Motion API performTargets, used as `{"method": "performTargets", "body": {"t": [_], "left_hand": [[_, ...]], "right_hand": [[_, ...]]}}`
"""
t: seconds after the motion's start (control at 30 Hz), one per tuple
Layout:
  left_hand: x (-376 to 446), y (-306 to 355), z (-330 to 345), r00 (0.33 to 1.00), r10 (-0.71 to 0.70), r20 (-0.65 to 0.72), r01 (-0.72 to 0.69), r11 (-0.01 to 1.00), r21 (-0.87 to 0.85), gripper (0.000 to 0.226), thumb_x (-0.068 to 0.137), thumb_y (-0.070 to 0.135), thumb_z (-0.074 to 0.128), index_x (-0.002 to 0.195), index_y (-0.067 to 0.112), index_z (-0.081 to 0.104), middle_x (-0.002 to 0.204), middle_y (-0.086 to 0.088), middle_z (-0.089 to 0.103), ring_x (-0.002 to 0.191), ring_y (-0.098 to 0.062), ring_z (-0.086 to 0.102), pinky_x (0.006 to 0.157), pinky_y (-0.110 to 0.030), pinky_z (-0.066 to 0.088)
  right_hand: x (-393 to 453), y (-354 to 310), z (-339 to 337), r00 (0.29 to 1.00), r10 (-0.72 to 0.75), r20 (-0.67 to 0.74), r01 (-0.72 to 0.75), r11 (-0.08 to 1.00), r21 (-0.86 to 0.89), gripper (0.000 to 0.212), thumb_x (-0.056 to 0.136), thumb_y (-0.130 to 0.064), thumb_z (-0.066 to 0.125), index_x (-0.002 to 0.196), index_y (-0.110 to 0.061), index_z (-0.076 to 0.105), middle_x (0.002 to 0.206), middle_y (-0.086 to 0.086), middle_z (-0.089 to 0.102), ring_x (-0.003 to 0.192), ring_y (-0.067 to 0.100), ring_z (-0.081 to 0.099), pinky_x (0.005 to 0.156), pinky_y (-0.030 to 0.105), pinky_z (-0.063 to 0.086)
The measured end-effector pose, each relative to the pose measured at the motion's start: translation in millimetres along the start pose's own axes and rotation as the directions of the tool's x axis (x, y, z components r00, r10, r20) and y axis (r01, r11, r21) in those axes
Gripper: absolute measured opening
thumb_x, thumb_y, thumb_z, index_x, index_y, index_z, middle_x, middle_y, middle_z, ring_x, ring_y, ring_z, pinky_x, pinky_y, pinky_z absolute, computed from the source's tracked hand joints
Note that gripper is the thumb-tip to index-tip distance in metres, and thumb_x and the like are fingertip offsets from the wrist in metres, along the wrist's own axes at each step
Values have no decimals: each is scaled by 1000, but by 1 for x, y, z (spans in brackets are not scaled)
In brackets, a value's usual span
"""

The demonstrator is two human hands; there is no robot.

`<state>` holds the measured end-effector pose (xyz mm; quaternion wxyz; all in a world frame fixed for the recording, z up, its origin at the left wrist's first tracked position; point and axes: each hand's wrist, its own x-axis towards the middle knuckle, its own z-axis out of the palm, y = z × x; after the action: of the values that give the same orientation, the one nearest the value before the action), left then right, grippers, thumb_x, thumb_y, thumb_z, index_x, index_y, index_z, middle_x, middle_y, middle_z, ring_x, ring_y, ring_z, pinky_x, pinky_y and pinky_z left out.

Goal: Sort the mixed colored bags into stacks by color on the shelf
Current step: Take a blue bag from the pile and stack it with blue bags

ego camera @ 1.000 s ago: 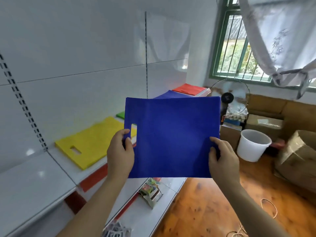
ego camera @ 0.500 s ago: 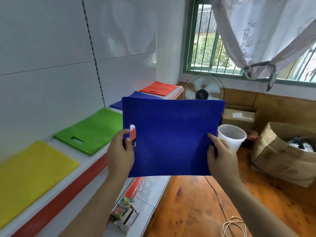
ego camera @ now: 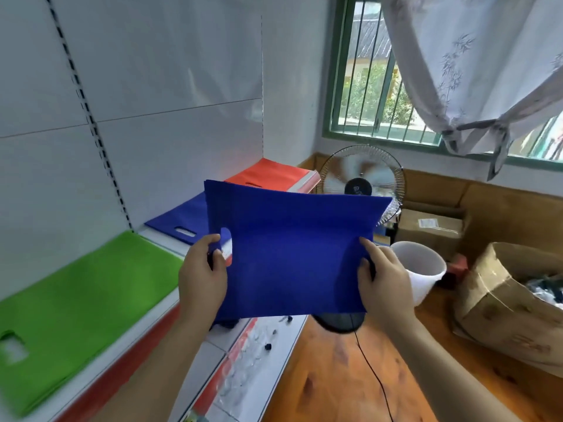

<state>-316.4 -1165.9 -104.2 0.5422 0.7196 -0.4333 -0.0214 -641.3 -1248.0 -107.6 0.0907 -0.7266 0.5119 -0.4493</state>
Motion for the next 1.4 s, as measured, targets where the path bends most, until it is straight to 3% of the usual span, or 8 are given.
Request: {"method": "performTargets", "body": {"t": [0.2,0.37,0.53,0.77,0.9,1.03,1.2,1.4], "left_hand": [[41,-2,46,991,-95,-94,103,991,83,29,105,22,53,132,29,60,116,3,66,97,-18,62,79,-33,45],[61,-10,57,957,-144,-250,180,975,128,29,103,15,56,130,25,63,121,6,68,105,-15,62,87,-31,46],[77,-27,49,912,-173,-371,261,944,201,24,101,9,59,123,15,67,111,-3,71,98,-23,65,84,-33,48],[118,-63,50,874,-220,-433,362,890,279,27,101,12,59,127,12,69,114,-6,71,101,-25,66,87,-36,50],[134,-86,56,862,-267,-431,423,848,319,31,101,13,58,131,14,67,123,-6,70,104,-22,65,85,-29,45],[144,-95,63,853,-300,-428,475,785,398,35,100,12,58,134,12,65,128,-7,66,107,-24,65,87,-31,46],[152,-105,76,849,-340,-404,522,659,542,40,99,12,58,138,8,63,130,-11,63,117,-28,62,99,-41,50],[155,-100,86,819,-367,-441,572,461,678,36,98,12,56,133,7,65,123,-12,65,111,-32,60,97,-44,50]], "right_hand": [[96,40,55,988,-109,110,98,990,99,46,105,-12,55,150,-20,56,127,-4,63,106,18,60,84,39,54],[164,44,109,949,-226,219,182,962,206,45,105,-13,54,150,-20,56,130,-4,62,112,17,59,90,34,51],[205,29,173,909,-304,285,224,933,280,42,103,-15,55,143,-26,60,125,-7,63,99,4,49,83,29,43],[253,-1,247,873,-365,324,265,912,314,38,103,-10,52,138,-20,65,128,-2,63,110,22,61,90,33,47],[278,-18,281,832,-414,370,301,896,326,40,104,-7,48,140,-16,65,133,1,62,113,27,62,95,41,52],[293,-23,314,796,-433,424,317,894,317,41,105,-8,47,142,-13,63,135,3,60,114,31,62,94,46,54],[311,-23,356,705,-455,544,360,890,278,47,102,-3,44,146,-11,59,147,6,55,138,34,52,101,52,52],[320,-19,388,547,-502,670,446,852,274,45,104,-18,52,147,-6,56,141,9,57,128,33,54,103,48,50]]}}
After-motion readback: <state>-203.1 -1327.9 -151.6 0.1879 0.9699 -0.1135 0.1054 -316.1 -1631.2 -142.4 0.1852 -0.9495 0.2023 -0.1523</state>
